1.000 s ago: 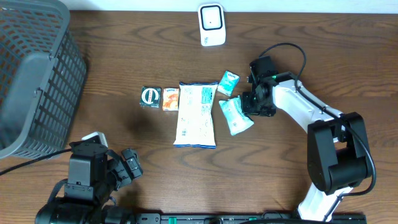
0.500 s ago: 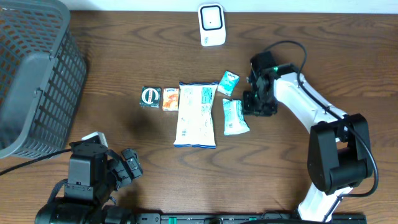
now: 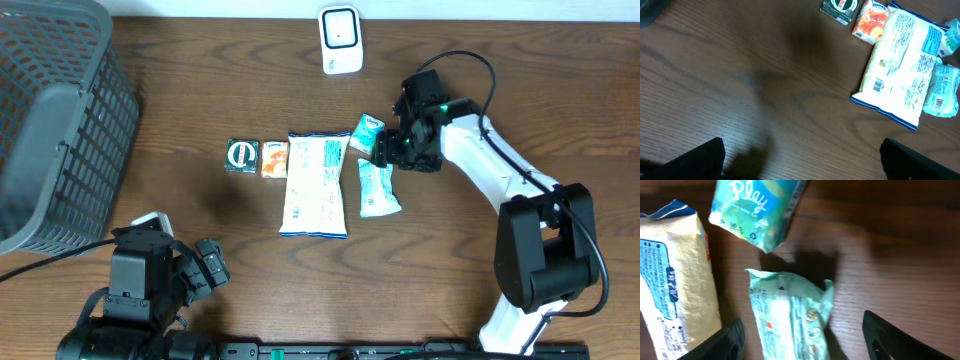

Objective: Scan the item barcode
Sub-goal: 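Grasp the wipes pack end and lift it, rotating the right gripper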

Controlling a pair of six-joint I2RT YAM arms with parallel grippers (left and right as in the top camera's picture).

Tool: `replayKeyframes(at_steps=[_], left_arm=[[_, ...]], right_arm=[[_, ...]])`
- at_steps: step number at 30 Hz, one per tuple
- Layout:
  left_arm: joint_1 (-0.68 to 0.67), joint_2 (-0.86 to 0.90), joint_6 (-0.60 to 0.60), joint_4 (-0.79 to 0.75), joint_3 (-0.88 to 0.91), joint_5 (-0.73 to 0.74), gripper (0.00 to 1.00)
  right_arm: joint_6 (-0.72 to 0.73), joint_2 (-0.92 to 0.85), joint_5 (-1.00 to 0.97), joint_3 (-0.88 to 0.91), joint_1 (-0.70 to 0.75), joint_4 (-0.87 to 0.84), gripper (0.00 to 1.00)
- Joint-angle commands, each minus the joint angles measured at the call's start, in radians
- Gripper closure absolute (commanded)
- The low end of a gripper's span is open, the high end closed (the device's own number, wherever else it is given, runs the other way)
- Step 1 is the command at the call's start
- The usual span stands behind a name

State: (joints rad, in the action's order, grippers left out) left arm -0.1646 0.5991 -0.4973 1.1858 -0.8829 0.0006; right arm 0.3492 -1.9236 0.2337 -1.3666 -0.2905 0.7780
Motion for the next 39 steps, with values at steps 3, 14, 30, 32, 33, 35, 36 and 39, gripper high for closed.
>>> replayKeyframes(at_steps=[3, 14, 30, 32, 33, 35, 36, 39], left_arm=[[0.002, -0.004, 0.002, 0.003, 0.002, -0.009, 0.03], [0.002, -0.004, 0.002, 0.002, 0.002, -0.009, 0.02], [0.002, -0.004, 0.002, 0.003, 0.002, -0.009, 0.02], [0.002, -0.004, 0.002, 0.002, 0.002, -0.009, 0.02], [0.002, -0.004, 0.002, 0.003, 0.002, -0.009, 0.02], [0.002, -0.004, 0.002, 0.003, 0.002, -0.009, 0.02], [0.002, -0.004, 0.002, 0.003, 0.002, -0.009, 0.02], [0.002, -0.004, 0.002, 0.003, 0.002, -0.009, 0.02]], right_arm=[[0.018, -0.014, 0.076, 0.078, -0.013, -0.075, 0.31], [0.076, -0.014, 0.091, 0.291, -0.04, -0.3, 0.36], [0.046, 0.101, 0.373, 0.288, 0.023, -0.269, 0.99], [0.032, 0.159, 0.434, 0.288, 0.042, -0.268, 0.99], [0.027, 0.199, 0.458, 0.288, 0.05, -0.268, 0.99], [0.028, 0.278, 0.478, 0.288, 0.06, -0.27, 0.99], [0.028, 0.319, 0.477, 0.288, 0.062, -0.272, 0.99], [0.028, 0.456, 0.477, 0.288, 0.06, -0.298, 0.99]])
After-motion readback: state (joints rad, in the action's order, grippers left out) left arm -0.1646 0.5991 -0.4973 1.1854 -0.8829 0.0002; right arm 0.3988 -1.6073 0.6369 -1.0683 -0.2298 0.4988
